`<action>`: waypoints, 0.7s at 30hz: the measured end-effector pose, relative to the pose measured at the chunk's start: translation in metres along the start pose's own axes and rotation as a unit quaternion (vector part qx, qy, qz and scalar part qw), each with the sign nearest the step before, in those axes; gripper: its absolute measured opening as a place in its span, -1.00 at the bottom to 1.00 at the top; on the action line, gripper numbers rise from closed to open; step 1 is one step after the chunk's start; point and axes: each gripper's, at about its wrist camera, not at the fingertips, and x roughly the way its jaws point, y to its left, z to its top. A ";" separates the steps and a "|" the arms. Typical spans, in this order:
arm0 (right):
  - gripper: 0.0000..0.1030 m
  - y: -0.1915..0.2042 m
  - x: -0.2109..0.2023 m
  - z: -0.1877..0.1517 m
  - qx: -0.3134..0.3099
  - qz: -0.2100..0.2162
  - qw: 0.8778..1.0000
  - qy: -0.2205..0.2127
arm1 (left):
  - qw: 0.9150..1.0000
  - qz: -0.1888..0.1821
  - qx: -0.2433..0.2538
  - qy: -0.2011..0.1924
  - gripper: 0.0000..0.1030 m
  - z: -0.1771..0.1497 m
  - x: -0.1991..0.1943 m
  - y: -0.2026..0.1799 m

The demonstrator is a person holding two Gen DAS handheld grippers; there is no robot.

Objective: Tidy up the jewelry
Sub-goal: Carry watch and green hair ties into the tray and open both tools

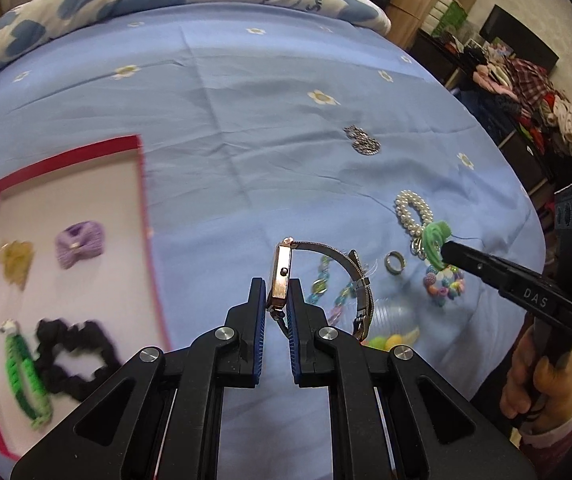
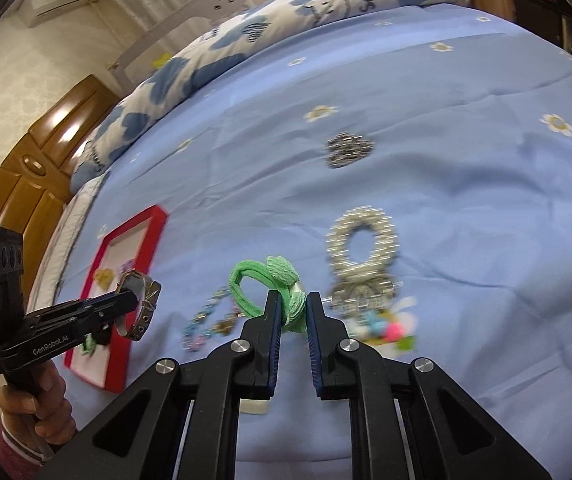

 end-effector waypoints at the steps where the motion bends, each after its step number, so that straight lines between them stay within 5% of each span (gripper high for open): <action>1: -0.77 0.008 0.002 -0.001 -0.007 0.005 1.000 0.003 | 1.000 0.002 -0.004 -0.003 -0.83 -0.003 -0.005 0.005; 21: -0.77 0.125 0.043 -0.013 -0.090 0.069 0.993 0.044 | 0.994 0.058 -0.090 -0.036 -0.83 -0.047 -0.060 0.100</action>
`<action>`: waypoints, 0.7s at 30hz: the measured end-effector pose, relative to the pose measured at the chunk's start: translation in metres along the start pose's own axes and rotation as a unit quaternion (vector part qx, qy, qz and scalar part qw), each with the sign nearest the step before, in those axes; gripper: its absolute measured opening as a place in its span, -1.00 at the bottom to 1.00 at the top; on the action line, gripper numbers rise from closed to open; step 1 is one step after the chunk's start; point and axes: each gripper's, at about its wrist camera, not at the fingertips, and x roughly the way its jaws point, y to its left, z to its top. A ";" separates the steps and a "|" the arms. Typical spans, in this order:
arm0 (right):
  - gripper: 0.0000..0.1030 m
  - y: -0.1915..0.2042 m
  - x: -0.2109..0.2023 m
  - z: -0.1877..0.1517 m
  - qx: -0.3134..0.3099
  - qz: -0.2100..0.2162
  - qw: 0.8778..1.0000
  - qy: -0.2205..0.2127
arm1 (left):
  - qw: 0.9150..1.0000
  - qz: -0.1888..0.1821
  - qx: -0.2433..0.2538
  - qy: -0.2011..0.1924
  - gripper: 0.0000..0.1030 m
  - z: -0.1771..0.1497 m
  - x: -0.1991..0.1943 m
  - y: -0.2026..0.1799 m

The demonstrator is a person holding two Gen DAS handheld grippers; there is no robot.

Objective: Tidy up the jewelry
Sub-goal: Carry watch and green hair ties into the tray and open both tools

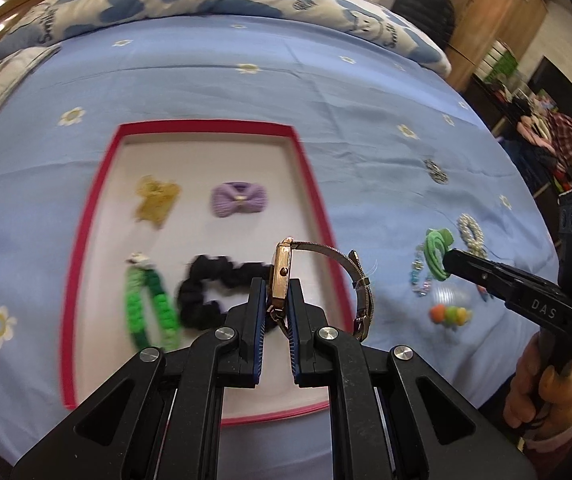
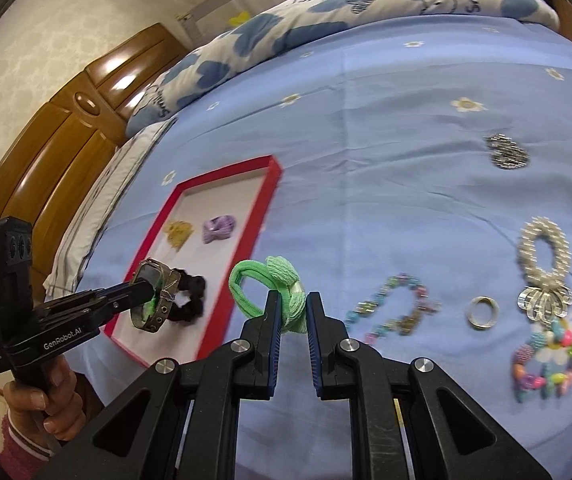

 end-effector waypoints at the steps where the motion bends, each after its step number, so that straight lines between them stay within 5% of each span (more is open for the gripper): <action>1: -0.77 0.006 0.004 0.000 -0.004 0.004 1.000 0.002 | 1.000 0.003 -0.005 -0.001 -0.83 0.000 -0.001 0.006; 21: -0.76 0.079 0.074 0.026 -0.062 0.027 0.996 0.050 | 0.997 0.066 -0.049 0.013 -0.83 0.017 0.016 0.085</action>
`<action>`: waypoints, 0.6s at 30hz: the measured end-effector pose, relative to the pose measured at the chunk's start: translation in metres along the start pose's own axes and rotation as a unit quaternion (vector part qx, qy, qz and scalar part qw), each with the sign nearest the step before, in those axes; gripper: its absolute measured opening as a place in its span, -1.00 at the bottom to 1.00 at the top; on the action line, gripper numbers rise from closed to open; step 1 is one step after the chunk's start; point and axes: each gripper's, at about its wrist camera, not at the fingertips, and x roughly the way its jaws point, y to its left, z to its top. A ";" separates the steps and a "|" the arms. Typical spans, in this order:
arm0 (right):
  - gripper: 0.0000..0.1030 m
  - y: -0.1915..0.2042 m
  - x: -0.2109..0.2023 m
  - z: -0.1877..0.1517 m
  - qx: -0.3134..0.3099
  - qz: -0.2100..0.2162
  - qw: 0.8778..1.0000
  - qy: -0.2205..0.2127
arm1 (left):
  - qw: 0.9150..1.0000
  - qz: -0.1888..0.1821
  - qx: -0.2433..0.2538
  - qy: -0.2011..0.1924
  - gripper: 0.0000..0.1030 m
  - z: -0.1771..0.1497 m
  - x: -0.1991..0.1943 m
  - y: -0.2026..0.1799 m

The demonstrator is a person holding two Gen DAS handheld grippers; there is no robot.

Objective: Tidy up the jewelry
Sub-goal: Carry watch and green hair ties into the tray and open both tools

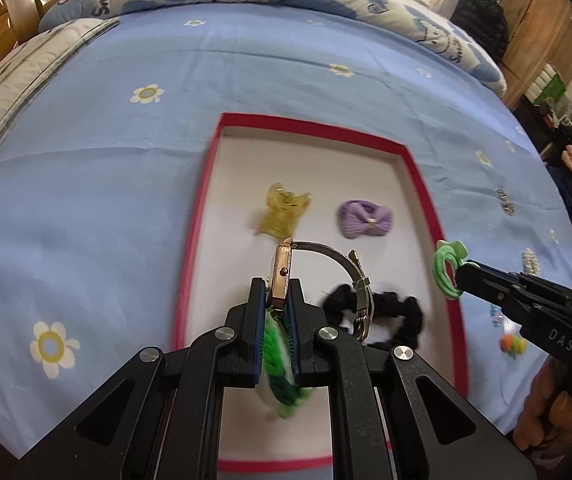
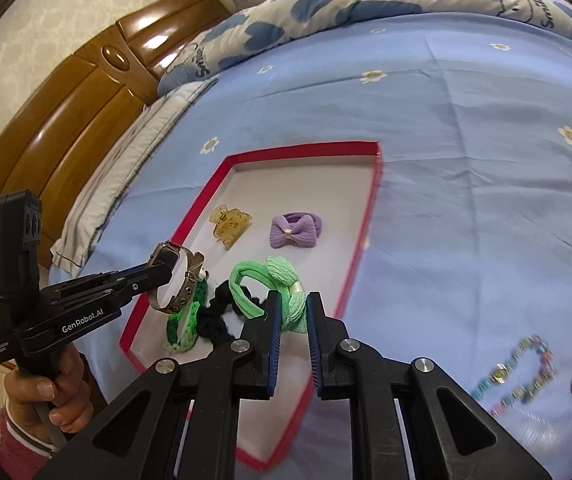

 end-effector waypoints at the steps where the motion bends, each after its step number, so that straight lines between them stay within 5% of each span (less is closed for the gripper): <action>1: -0.76 0.002 0.005 0.002 -0.002 -0.001 1.000 0.004 | 1.000 0.004 0.000 0.002 -0.83 0.001 0.003 0.002; 18: -0.71 0.011 0.074 0.018 -0.035 -0.027 0.997 0.067 | 0.999 0.026 -0.001 0.027 -0.82 0.007 0.032 0.009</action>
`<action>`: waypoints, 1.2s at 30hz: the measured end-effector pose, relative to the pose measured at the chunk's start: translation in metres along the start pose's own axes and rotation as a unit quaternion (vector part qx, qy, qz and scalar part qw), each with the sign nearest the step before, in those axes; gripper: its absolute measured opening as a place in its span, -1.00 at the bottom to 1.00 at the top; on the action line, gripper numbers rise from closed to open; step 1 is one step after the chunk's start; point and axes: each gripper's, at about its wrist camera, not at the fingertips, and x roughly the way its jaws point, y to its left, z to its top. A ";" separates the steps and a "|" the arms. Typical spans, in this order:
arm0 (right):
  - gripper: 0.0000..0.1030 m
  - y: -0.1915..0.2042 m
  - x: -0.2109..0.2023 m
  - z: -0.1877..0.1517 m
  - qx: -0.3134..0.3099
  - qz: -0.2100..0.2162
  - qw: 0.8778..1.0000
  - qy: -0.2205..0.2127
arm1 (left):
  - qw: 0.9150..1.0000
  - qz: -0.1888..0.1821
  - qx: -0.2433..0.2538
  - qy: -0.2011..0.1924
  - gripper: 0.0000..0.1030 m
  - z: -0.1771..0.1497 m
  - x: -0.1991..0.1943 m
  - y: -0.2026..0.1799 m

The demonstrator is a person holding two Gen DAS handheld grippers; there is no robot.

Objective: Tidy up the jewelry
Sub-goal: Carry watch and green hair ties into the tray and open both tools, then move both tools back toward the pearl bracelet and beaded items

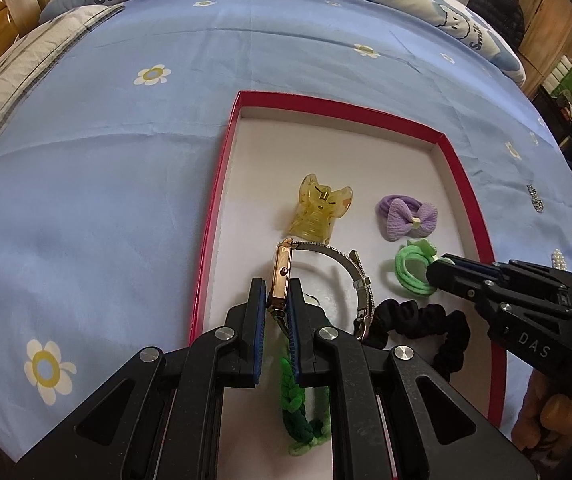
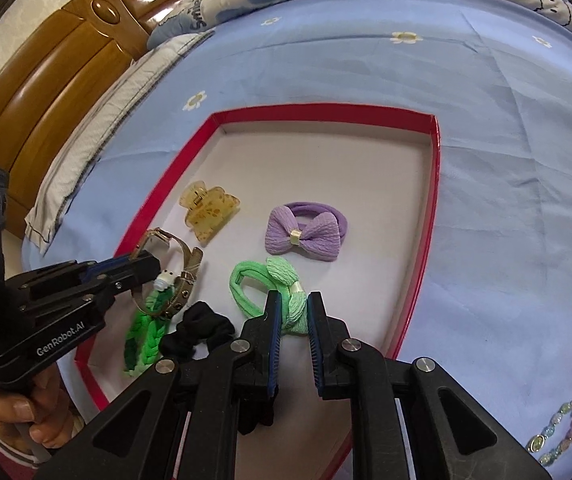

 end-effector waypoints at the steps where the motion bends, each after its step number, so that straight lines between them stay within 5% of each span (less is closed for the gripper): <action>1: -0.69 0.000 0.000 0.000 -0.003 -0.001 1.000 0.000 | 1.000 0.000 -0.001 0.002 -0.82 0.000 0.001 0.000; 18: -0.47 0.001 -0.003 0.000 -0.006 0.006 1.000 -0.001 | 0.999 0.026 0.021 -0.002 -0.80 0.001 0.000 -0.009; 27: -0.32 -0.001 -0.028 -0.006 0.006 0.014 1.000 -0.026 | 1.000 0.026 0.010 -0.014 -0.33 -0.001 -0.014 -0.007; 36: -0.25 -0.024 -0.077 -0.032 0.034 0.014 0.997 -0.066 | 0.999 -0.002 -0.005 -0.040 -0.22 -0.008 -0.046 -0.018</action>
